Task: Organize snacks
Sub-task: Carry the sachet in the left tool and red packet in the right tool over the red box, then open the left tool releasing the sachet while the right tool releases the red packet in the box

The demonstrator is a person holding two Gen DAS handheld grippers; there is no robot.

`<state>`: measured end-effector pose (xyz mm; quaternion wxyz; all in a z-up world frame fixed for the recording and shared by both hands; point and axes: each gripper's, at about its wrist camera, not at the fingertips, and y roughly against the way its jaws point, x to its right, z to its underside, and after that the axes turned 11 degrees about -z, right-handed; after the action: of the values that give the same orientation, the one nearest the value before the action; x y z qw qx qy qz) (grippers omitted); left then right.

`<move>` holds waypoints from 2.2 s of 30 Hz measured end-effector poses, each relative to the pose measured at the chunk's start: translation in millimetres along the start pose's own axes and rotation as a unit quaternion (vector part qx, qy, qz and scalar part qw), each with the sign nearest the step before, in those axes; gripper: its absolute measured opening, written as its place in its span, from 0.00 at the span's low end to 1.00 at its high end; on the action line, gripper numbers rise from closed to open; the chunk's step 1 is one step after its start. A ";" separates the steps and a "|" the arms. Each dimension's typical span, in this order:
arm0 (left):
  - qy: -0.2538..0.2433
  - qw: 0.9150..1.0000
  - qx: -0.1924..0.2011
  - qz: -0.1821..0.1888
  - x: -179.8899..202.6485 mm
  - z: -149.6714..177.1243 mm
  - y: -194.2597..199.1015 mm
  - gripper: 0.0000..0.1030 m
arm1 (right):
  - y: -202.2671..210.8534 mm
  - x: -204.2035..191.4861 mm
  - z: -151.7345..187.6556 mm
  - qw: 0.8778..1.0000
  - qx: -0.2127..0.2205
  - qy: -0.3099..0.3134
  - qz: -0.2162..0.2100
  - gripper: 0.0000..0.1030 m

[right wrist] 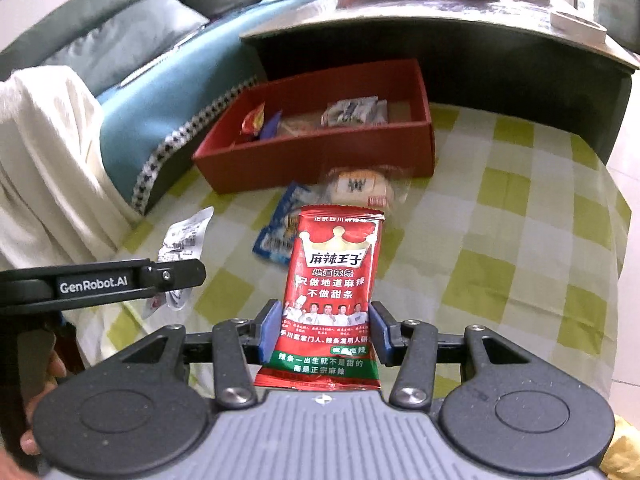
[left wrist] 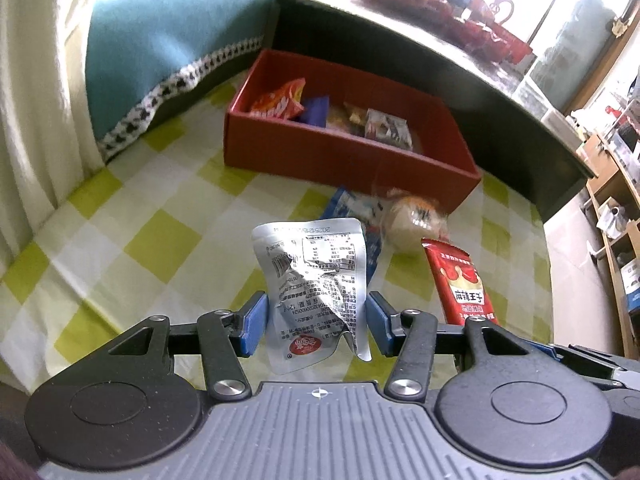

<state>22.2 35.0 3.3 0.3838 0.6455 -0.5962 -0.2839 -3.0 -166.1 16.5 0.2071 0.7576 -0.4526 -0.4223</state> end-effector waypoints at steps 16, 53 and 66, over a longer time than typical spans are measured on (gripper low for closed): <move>0.010 0.999 0.043 0.019 18.3 -51.4 -20.4 0.59 | -12.5 13.1 -60.6 0.998 0.061 -0.004 -0.020 0.47; -0.020 0.996 0.088 -0.003 55.5 -143.2 -77.6 0.59 | -60.2 37.5 -153.4 0.994 0.110 0.026 0.002 0.47; -0.022 0.996 0.079 -0.020 57.9 -157.4 -101.3 0.59 | -85.8 51.0 -165.5 0.995 0.098 0.024 0.025 0.47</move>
<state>215.2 2.0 9.7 0.3124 0.6796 -0.6117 -0.2576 189.6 -178.1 26.0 0.1534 0.7726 -0.5055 -0.3522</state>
